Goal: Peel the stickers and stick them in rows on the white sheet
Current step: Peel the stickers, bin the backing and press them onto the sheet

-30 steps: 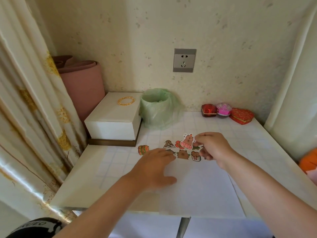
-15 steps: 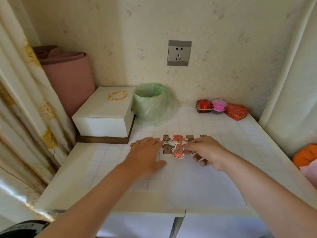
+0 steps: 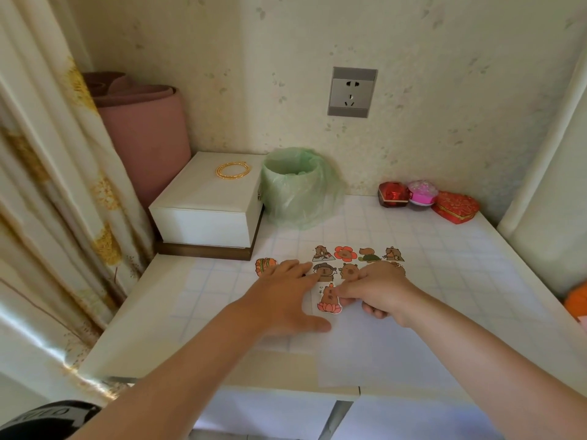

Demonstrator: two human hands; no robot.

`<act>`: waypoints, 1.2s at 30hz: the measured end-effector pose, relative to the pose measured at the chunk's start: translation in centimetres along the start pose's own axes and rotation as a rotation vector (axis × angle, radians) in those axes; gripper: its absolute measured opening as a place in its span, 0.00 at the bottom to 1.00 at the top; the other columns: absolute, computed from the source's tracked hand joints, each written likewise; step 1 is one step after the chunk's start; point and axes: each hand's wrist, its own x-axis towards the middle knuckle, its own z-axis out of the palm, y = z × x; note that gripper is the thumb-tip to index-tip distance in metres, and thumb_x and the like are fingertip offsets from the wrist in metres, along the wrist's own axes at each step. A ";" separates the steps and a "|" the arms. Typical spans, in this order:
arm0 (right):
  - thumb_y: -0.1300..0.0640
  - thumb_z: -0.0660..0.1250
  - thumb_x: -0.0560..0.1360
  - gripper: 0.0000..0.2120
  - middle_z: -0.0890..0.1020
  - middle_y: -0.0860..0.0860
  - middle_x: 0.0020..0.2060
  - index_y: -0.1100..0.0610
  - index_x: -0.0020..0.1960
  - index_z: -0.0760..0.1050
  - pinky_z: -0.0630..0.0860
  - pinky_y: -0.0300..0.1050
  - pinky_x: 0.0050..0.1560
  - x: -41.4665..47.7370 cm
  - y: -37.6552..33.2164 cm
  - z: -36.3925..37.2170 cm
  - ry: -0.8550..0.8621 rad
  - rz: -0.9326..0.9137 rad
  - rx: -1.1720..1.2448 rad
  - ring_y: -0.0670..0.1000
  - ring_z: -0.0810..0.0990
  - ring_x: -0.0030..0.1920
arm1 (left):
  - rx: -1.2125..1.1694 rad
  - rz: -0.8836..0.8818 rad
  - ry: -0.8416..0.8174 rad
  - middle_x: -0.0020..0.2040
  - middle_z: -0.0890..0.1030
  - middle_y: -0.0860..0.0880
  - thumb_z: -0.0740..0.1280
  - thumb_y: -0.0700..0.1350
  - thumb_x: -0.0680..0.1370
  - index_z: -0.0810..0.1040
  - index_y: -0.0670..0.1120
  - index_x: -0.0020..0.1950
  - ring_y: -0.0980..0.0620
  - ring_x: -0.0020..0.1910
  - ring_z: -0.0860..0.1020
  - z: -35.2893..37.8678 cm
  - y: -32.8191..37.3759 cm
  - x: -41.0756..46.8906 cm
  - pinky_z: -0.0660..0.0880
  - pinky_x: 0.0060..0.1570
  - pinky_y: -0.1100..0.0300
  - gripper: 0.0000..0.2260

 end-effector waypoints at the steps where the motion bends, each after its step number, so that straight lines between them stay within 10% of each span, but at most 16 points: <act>1: 0.54 0.78 0.70 0.13 0.87 0.58 0.38 0.65 0.44 0.83 0.60 0.37 0.24 0.1 0.0 0.2 0.010 -0.016 -0.016 0.49 0.67 0.24 | -0.004 0.003 0.003 0.81 0.53 0.55 0.65 0.71 0.71 0.52 0.57 0.81 0.53 0.79 0.48 0.0 0.0 0.0 0.45 0.76 0.51 0.43; 14: 0.50 0.77 0.68 0.13 0.85 0.53 0.32 0.53 0.28 0.81 0.68 0.41 0.33 1.6 0.3 1.2 0.135 -0.223 -0.293 0.48 0.75 0.29 | -0.132 -0.027 0.054 0.79 0.57 0.59 0.69 0.72 0.67 0.59 0.54 0.79 0.56 0.77 0.52 0.7 -0.9 0.4 0.50 0.76 0.54 0.47; 25: 0.48 0.77 0.67 0.09 0.81 0.50 0.29 0.53 0.35 0.84 0.66 0.40 0.30 1.2 -0.6 1.8 0.206 -0.225 -0.463 0.45 0.75 0.30 | -0.084 0.006 0.087 0.79 0.57 0.57 0.69 0.71 0.68 0.58 0.53 0.79 0.55 0.77 0.53 0.6 -0.7 0.2 0.49 0.75 0.55 0.46; 36: 0.38 0.75 0.66 0.12 0.79 0.47 0.45 0.46 0.42 0.85 0.74 0.44 0.41 0.9 -1.5 1.5 0.255 -0.221 -0.740 0.50 0.81 0.47 | -0.155 0.258 0.270 0.55 0.80 0.54 0.67 0.58 0.73 0.83 0.50 0.60 0.50 0.56 0.76 1.9 -0.8 -1.0 0.74 0.56 0.50 0.19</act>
